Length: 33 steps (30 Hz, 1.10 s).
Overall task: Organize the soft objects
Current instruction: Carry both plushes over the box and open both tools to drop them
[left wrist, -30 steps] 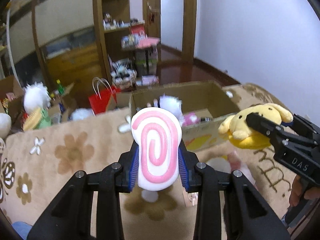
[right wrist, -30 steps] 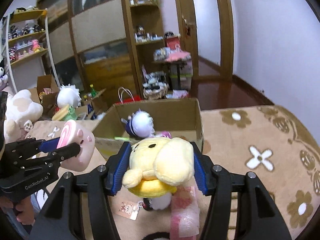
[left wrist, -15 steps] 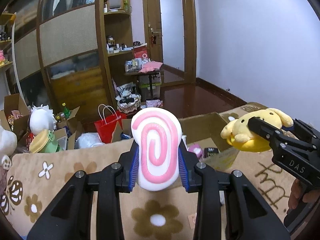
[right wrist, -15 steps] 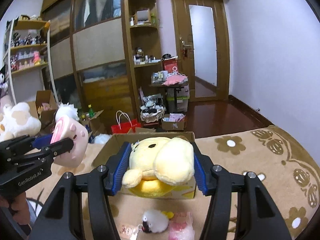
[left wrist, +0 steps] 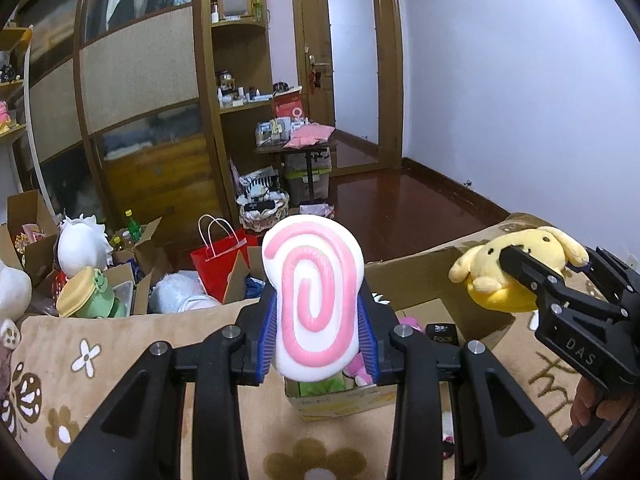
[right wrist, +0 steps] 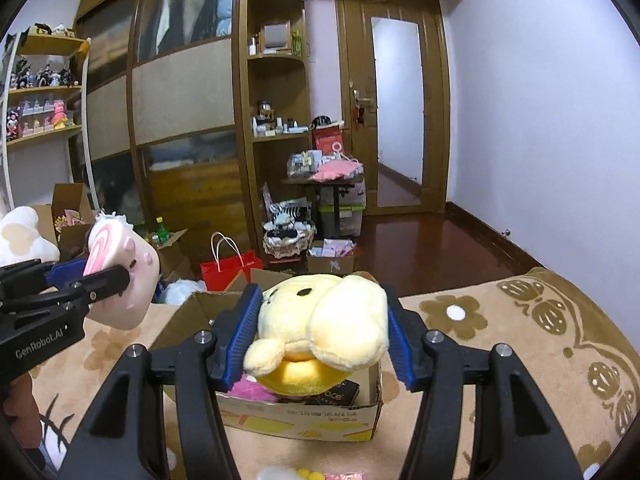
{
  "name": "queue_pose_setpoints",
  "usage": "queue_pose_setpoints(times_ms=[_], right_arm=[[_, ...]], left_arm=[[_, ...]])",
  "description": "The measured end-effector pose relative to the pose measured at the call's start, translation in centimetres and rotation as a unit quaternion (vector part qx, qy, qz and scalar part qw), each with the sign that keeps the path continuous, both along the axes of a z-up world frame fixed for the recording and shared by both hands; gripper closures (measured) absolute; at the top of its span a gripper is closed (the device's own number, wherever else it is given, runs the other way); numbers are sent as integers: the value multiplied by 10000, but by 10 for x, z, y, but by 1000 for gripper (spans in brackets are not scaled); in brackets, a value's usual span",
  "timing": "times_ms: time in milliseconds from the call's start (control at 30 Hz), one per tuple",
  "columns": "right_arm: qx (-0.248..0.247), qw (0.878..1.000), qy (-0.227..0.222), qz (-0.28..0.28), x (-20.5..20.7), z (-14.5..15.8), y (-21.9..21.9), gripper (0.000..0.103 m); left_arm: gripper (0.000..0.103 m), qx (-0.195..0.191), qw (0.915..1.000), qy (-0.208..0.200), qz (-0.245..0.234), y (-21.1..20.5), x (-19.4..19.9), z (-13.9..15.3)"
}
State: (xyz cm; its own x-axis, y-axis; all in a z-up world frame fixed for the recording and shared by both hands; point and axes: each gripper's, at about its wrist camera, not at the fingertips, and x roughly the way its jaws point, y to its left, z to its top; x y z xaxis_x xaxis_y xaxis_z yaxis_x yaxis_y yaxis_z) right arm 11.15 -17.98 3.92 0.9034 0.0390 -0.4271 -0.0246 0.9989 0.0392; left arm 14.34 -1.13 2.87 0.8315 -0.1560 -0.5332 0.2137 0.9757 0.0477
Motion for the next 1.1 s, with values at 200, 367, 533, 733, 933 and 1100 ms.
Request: queue_pose_setpoints(times_ms=[200, 367, 533, 733, 933, 1100], right_arm=[[-95, 9998, 177, -3, 10, -13, -2, 41], [-135, 9994, 308, -25, 17, -20, -3, 41], [-161, 9989, 447, -30, 25, -27, -3, 41], [-104, 9982, 586, -52, 33, -35, -8, 41], [-7, 9977, 670, -53, 35, -42, -12, 41], [68, 9972, 746, 38, 37, -46, -11, 41]], left_arm=[[69, -47, 9999, 137, -14, -2, 14, -18], [68, -9, 9996, 253, -103, -6, 20, -31], [68, -49, 9990, 402, -175, -8, 26, -41], [67, -8, 9986, 478, -233, -11, 29, -51], [64, 54, 9977, 576, -350, -17, 29, -59], [62, 67, 9968, 675, -419, -19, 31, -65]])
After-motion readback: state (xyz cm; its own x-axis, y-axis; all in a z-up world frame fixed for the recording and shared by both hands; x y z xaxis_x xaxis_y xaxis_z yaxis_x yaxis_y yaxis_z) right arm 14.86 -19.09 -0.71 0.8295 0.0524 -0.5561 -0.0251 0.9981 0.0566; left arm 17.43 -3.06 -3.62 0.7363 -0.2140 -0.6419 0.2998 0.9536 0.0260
